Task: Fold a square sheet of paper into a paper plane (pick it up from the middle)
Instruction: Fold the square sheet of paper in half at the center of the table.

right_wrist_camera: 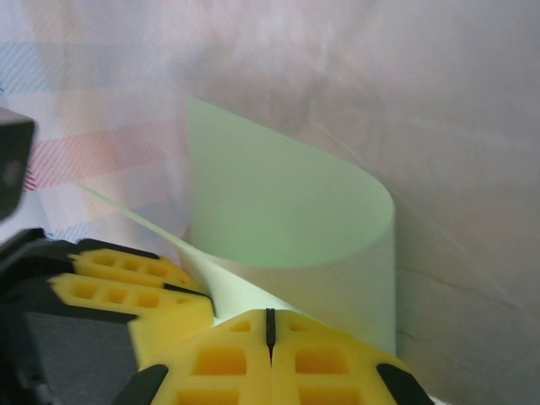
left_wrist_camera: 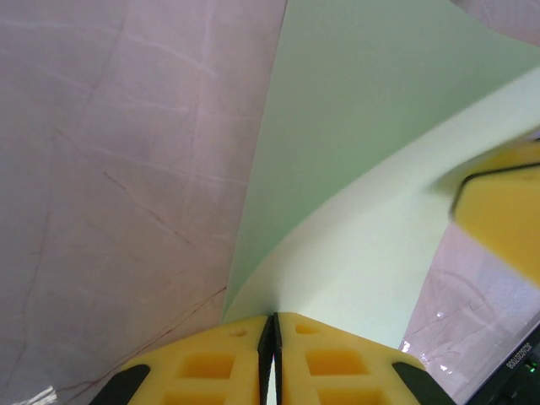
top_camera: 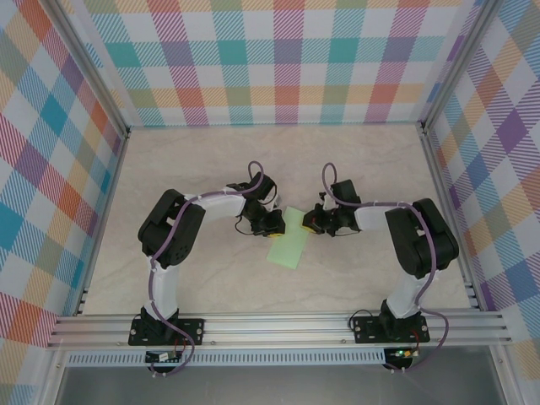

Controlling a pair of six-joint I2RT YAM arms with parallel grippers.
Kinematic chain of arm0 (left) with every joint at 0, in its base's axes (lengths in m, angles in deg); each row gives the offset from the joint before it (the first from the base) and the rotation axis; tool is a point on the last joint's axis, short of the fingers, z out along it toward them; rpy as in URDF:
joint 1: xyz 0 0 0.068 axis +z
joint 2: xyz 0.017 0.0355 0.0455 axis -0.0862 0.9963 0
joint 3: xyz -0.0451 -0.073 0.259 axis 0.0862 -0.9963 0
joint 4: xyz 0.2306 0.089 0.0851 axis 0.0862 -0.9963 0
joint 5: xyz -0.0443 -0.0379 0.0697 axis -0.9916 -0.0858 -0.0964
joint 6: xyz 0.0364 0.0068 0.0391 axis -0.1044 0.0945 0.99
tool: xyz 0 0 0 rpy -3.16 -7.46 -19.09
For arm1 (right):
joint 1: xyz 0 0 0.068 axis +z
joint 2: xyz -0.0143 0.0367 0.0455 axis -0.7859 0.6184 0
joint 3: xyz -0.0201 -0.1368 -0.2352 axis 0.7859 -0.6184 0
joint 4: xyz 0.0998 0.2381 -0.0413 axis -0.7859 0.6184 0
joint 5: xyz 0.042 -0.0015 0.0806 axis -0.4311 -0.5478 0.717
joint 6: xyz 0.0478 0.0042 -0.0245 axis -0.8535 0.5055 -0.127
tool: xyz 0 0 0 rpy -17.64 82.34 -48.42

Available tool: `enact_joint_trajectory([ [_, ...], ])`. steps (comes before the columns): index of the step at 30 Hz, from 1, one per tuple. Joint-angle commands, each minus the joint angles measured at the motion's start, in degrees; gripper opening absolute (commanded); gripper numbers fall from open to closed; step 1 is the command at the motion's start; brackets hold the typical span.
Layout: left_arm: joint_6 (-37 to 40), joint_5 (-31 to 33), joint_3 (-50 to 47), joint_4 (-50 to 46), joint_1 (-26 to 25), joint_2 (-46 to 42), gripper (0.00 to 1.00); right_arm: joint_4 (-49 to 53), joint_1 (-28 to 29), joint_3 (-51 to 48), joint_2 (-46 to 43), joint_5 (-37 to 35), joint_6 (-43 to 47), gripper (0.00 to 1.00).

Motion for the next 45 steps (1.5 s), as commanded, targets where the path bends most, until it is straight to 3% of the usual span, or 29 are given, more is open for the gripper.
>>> enact_joint_trajectory([
  [1, 1.3, 5.1, -1.8, -6.7, -0.5, 4.8, 0.13, 2.1, -1.4, 2.3, -0.5, 0.6, 2.5, 0.03],
  [12, 1.6, 5.2, -2.3, -6.8, -0.4, 4.2, 0.13, 0.9, -2.7, 2.2, 5.8, -0.1, 1.9, 0.02],
  [22, 1.8, 5.8, -2.4, -7.3, -0.5, 3.5, 0.13, 7.4, -3.4, 7.7, 1.8, 0.4, 3.9, 0.04],
  [34, 1.4, 5.8, -3.0, -6.8, -0.4, 3.2, 0.13, 5.6, -4.0, 7.4, 9.2, 0.7, 3.1, 0.02],
  [45, 1.6, 5.9, -3.4, -6.9, -0.5, 2.9, 0.13, 10.7, -6.1, 10.8, 3.0, 2.0, 4.7, 0.04],
])
